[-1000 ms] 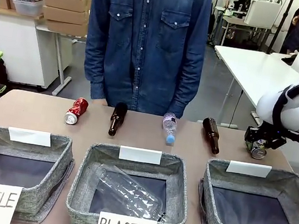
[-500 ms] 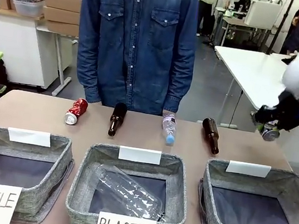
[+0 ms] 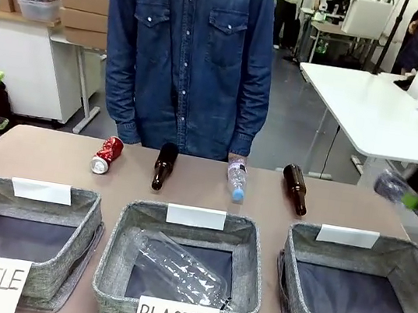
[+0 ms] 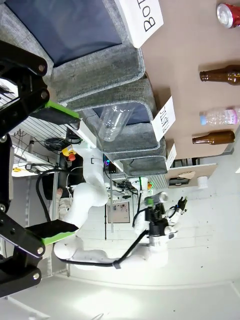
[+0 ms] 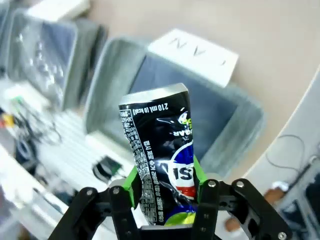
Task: Sort the can waste into the basket.
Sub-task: Pick up the can waste from the table and place it in the right Fabric basket.
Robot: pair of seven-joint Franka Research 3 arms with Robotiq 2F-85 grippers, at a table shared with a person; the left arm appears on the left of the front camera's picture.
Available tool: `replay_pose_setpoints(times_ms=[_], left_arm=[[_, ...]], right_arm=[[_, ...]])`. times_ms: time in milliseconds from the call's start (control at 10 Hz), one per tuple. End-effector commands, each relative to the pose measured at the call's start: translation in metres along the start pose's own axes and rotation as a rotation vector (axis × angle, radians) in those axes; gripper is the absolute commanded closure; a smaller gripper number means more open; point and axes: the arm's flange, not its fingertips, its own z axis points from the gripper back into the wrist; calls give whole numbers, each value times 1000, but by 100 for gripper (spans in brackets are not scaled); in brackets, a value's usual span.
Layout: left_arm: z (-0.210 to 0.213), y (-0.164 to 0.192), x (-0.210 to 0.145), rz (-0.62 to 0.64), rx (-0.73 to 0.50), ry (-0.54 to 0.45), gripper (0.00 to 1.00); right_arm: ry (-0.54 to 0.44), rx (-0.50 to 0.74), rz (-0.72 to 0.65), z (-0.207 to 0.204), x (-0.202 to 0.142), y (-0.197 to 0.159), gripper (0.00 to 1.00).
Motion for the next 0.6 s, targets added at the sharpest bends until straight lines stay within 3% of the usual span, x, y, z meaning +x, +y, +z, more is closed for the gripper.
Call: replay_pose_setpoints(times_ms=[0, 100, 300, 500], left_arm=[[0, -1, -1, -22, -4, 8, 0], [0, -1, -1, -22, -4, 8, 0], [0, -1, -1, -22, -4, 8, 0], [0, -1, -1, -22, -4, 8, 0]], right_arm=[[102, -60, 780, -15, -35, 20, 100], [125, -42, 1017, -19, -44, 26, 100], [144, 130, 1134, -18, -47, 31, 100], [143, 128, 1196, -19, -45, 28, 100]])
